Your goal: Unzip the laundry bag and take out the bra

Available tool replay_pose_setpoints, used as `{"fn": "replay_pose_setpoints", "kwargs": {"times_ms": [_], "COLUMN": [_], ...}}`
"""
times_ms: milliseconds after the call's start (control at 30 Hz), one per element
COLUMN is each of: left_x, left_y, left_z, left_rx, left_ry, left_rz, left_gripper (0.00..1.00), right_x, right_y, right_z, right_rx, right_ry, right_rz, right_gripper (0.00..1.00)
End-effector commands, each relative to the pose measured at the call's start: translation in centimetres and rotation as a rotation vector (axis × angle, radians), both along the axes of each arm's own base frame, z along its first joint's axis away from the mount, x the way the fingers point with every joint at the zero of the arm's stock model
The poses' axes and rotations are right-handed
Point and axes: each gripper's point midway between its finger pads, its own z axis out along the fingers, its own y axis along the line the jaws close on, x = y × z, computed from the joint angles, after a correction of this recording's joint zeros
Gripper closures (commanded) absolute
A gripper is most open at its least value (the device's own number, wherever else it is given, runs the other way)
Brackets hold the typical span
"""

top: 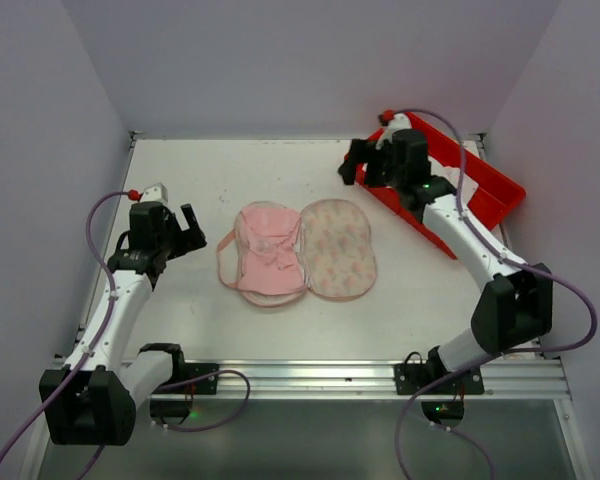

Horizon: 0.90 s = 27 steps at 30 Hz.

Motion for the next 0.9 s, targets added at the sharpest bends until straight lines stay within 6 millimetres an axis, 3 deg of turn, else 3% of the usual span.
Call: {"fn": "replay_pose_setpoints", "kwargs": {"times_ms": [0, 33, 133, 233, 333, 367, 433, 467, 533, 567, 633, 867], "left_x": [0.6, 0.6, 0.6, 0.5, 0.5, 0.5, 0.5, 0.5, 0.5, 0.5, 0.5, 0.5], "left_y": [-0.1, -0.1, -0.2, -0.1, -0.1, -0.1, -0.1, -0.1, -0.1, -0.1, -0.1, -0.1], "left_z": [1.4, 1.4, 1.4, 1.4, 1.5, 1.5, 1.4, 1.4, 1.3, 1.4, 1.3, 1.2], "left_rx": [0.002, 0.001, -0.001, 0.001, 0.002, 0.003, 0.003, 0.003, 0.003, 0.002, 0.003, 0.003], "left_ry": [-0.065, -0.065, -0.064, -0.065, -0.070, -0.070, -0.068, -0.068, -0.065, -0.067, -0.063, -0.060], "left_rz": [-0.021, -0.022, -0.024, -0.025, -0.024, -0.023, -0.025, -0.025, -0.025, -0.026, -0.027, -0.027], "left_gripper": [0.01, 0.01, 0.01, 0.01, 0.01, 0.01, 0.01, 0.01, 0.01, 0.01, 0.01, 0.01], "right_x": [-5.3, -7.3, -9.9, -10.8, -11.4, -11.4, -11.2, -11.2, -11.1, -11.1, -11.1, -11.9], "right_y": [8.6, 11.5, 15.9, 19.1, 21.9, 22.6, 24.1, 24.5, 25.8, 26.0, 26.7, 26.5], "right_z": [-2.0, -2.6, -4.8, -7.3, -8.2, -9.9, -10.2, -11.6, -11.6, -12.9, -13.5, -17.2], "right_rx": [-0.196, -0.196, -0.255, -0.333, -0.366, -0.394, -0.411, -0.416, -0.385, -0.388, -0.395, -0.416], "right_ry": [-0.070, -0.062, -0.060, -0.025, -0.027, -0.009, -0.030, -0.007, -0.004, 0.025, 0.030, 0.098], "right_rz": [0.478, 0.580, 0.750, 0.850, 0.933, 0.960, 0.978, 0.991, 1.020, 1.028, 1.036, 1.034], "right_gripper": [0.01, 0.01, 0.01, 0.01, 0.01, 0.01, 0.01, 0.01, 0.03, 0.04, 0.08, 0.26]}}
